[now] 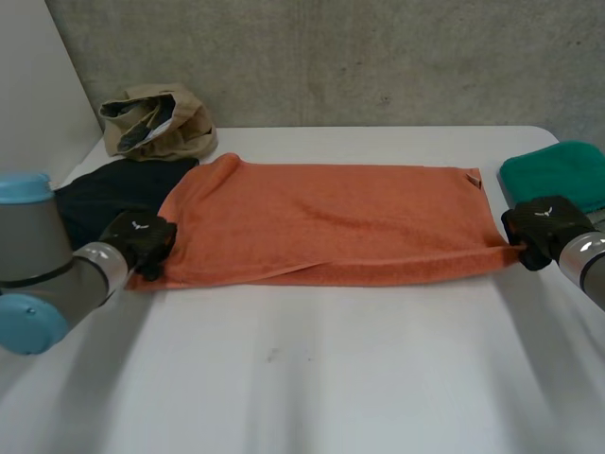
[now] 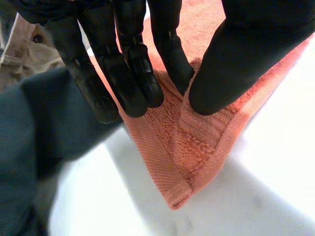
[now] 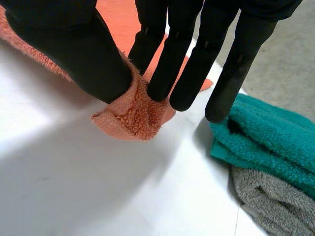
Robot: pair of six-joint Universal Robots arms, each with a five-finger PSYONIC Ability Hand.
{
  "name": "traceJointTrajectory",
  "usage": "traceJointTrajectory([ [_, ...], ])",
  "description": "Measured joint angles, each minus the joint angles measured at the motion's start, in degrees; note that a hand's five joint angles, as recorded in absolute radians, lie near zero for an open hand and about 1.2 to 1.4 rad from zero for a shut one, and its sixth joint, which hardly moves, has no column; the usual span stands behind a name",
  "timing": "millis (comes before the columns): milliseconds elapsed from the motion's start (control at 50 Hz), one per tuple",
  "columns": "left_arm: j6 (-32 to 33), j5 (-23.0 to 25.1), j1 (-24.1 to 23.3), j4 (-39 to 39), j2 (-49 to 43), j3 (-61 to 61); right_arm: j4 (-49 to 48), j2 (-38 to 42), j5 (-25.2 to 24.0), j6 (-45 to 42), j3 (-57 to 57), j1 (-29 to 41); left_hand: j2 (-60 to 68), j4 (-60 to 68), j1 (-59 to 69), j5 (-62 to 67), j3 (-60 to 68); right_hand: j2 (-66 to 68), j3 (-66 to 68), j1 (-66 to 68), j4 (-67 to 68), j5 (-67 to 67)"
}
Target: Fold the laundry.
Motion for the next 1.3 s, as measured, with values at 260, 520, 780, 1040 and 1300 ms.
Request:
traceJointTrajectory([
  [260,18.5,-10.2,-0.4,-20.7,18.8,-14.5,31.4,-11.1,2.8,-23.1,4.9,-4.8,0.0,0.0,0.0,0.0,0.0,0.0,0.0,0.0,0.0,0.0],
  [520,21.9,-11.2,-6.0,-15.3,13.9,-6.2,22.5,-5.9,2.6,-21.4,0.4,-5.4,0.1,0.0,0.0,0.0,0.1,0.0,0.0,0.0,0.0,0.0],
  [780,17.5,-15.6,-10.3,-8.6,-14.4,30.7,1.2,13.4,6.5,-8.5,-19.8,0.9,0.2,0.2,0.0,0.0,0.1,-2.6,-2.7,-0.6,-2.8,-2.0],
  [1040,17.7,-10.9,-10.9,-8.1,-17.4,34.5,-1.5,21.8,8.8,-8.2,-28.5,3.7,-56.6,-57.0,-55.4,-53.3,-56.1,-55.9,-56.3,-50.2,-56.5,-55.0],
  [1300,18.4,-5.9,-9.0,-4.0,-11.1,23.4,3.3,19.4,3.6,1.2,-29.9,3.3,-56.6,-57.0,-55.4,-53.3,-56.1,-55.9,-56.3,-50.2,-56.5,-55.0],
])
